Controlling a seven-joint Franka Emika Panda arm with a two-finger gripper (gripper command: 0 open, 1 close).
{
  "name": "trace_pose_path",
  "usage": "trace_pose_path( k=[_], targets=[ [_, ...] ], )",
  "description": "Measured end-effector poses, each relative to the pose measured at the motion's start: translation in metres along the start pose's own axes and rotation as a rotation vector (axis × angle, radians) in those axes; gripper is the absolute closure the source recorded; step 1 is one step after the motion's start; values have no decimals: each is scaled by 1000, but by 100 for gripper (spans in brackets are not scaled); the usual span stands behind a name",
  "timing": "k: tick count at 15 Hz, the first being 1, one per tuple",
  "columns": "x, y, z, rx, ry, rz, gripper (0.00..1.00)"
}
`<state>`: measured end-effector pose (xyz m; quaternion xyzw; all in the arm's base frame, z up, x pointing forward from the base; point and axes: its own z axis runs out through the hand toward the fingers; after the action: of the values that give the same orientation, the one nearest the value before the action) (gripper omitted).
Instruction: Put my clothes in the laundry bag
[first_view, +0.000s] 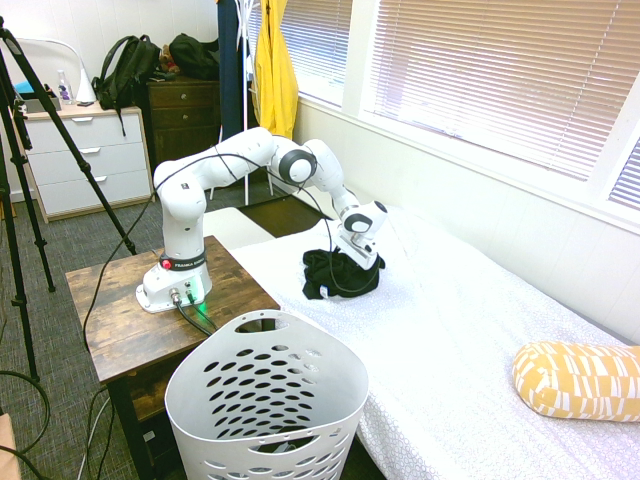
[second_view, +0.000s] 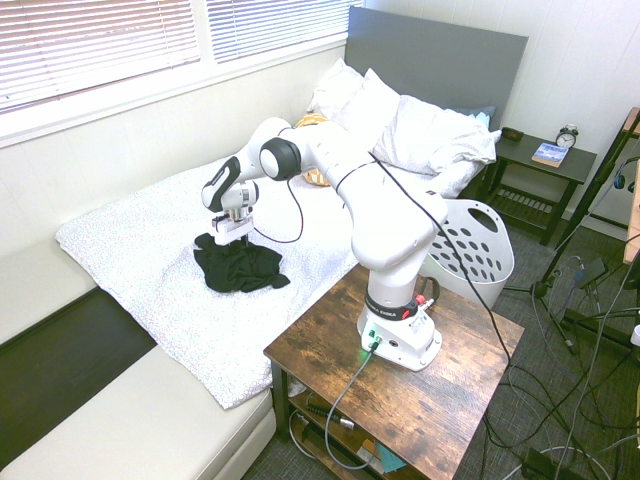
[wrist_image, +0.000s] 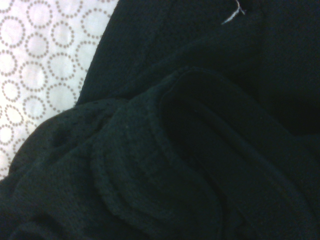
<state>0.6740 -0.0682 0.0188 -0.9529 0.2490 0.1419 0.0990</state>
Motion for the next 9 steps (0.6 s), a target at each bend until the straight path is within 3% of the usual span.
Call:
trace_pose_path(
  k=[9],
  targets=[
    [0, -3, -3, 10, 0, 2, 100]
  ],
)
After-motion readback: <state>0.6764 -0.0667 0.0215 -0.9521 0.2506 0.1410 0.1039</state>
